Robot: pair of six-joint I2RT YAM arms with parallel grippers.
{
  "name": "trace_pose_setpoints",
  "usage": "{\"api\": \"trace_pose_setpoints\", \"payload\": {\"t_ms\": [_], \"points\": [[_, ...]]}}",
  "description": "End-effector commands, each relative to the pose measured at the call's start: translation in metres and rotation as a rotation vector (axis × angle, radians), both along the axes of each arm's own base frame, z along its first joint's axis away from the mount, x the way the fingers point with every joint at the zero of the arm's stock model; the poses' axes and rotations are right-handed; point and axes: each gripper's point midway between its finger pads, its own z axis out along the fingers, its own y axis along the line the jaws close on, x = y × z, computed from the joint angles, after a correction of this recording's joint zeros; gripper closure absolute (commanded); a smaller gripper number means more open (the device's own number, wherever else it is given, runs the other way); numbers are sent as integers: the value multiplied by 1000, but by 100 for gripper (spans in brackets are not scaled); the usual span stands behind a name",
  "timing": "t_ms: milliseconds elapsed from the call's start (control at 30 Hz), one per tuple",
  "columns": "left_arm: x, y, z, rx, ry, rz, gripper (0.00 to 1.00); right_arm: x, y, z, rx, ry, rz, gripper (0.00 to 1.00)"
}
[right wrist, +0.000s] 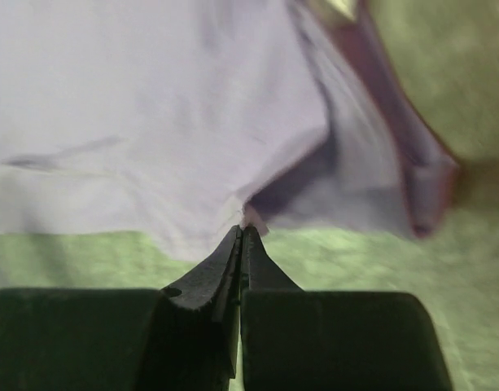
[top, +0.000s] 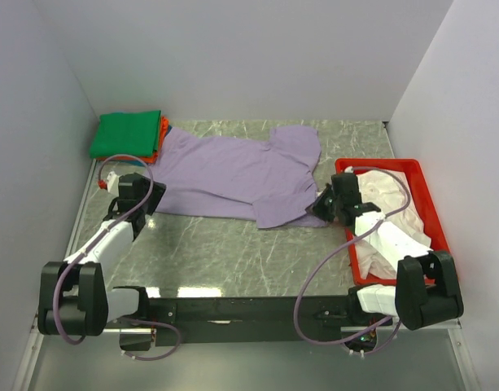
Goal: Fold and stack the t-shirts
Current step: Fold the tshirt
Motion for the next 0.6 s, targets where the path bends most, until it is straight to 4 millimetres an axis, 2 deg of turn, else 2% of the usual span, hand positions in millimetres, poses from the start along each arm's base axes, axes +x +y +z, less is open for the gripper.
{"api": "trace_pose_setpoints", "payload": {"t_ms": [0, 133, 167, 200, 433, 500, 533, 567], "points": [[10, -6, 6, -12, -30, -26, 39, 24, 5, 31, 10, -61, 10, 100], [12, -6, 3, -6, -22, -30, 39, 40, 6, 40, 6, -79, 5, 100], [12, -6, 2, -6, -20, -30, 39, 49, 9, 50, 11, -98, 8, 100], [12, -6, 1, -6, -16, -31, 39, 53, 10, 51, 11, -97, 11, 100], [17, -8, -4, -17, -1, -33, 40, 109, 22, 67, 12, -103, 22, 100], [20, -8, -4, -17, 0, -31, 40, 120, 23, 60, 13, -78, 19, 100], [21, -8, -6, -17, 6, -29, 40, 132, 25, 71, 24, -103, 18, 100], [22, -9, -10, -15, 18, -29, 40, 137, 25, 71, 30, -100, 15, 100]]}}
